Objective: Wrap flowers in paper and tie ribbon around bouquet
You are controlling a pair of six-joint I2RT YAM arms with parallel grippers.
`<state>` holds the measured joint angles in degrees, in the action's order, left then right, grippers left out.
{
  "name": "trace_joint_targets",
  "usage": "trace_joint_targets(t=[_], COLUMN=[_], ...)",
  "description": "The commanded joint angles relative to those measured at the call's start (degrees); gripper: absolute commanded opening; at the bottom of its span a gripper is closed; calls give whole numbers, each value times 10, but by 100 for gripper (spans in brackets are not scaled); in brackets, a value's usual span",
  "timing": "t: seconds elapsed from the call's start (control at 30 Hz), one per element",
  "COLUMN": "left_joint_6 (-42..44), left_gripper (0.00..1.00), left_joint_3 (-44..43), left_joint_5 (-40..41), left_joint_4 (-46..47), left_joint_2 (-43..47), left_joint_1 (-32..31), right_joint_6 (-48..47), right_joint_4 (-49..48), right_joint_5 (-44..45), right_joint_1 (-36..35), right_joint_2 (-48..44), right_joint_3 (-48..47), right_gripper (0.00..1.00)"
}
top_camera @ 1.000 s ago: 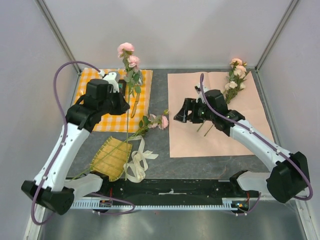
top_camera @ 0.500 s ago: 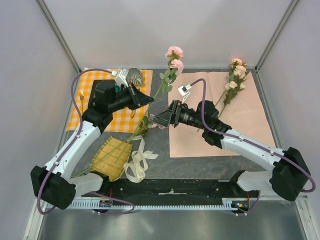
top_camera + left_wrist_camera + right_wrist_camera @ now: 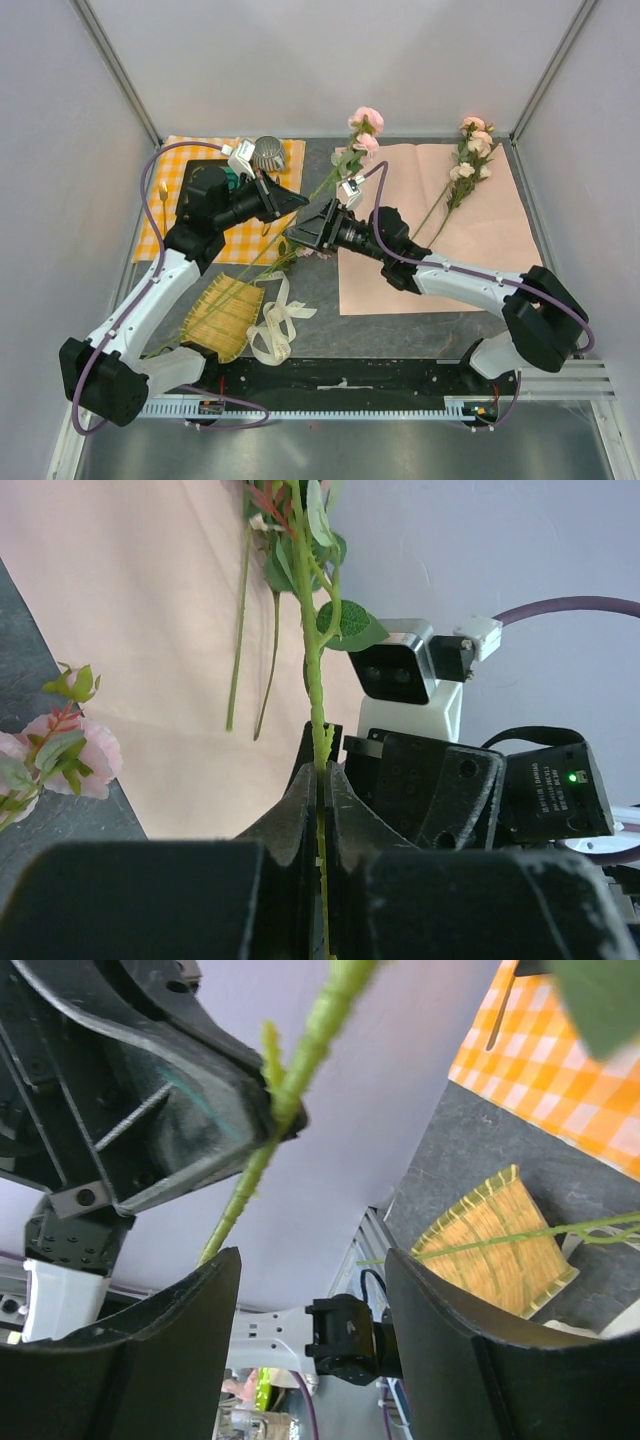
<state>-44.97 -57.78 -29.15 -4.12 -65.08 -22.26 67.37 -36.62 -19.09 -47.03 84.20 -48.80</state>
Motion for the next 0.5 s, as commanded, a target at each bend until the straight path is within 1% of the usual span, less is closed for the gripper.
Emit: trace_joint_targets(t=[0.0, 0.07, 0.1, 0.13, 0.17, 0.2, 0.23, 0.3, 0.47], left_joint_6=[-8, 0, 2, 5, 8, 8, 8, -1, -40], left_gripper=[2, 2, 2, 2, 1, 2, 2, 1, 2], left_joint_3=[4, -2, -5, -9, -17, -20, -22, -22, 15], left_joint_5=[-7, 4, 7, 11, 22, 24, 26, 18, 8], left_joint_4=[32, 29, 25, 20, 17, 17, 24, 35, 94], left_joint_2=[14, 16, 15, 16, 16, 16, 15, 10, 14], left_joint_1=[-2, -2, -2, -2, -1, -1, -1, -1, -2], right_joint_6=[34, 30, 18, 5, -12, -48, -58, -74, -62], right_joint_4=[-71, -51, -12, 12, 35, 65, 73, 75, 59], right_joint_5=[29, 49, 62, 76, 109, 117, 119, 94, 59], right_joint_1=[-9, -11, -10, -11, -10, -11, -11, -10, -24], right_joint_2=[-5, -31, -45, -80, -98, -113, -130, -129, -74], right_joint_3=[-3, 12, 35, 46, 55, 59, 56, 29, -46], right_gripper=[66, 65, 65, 66, 67, 70, 72, 76, 77])
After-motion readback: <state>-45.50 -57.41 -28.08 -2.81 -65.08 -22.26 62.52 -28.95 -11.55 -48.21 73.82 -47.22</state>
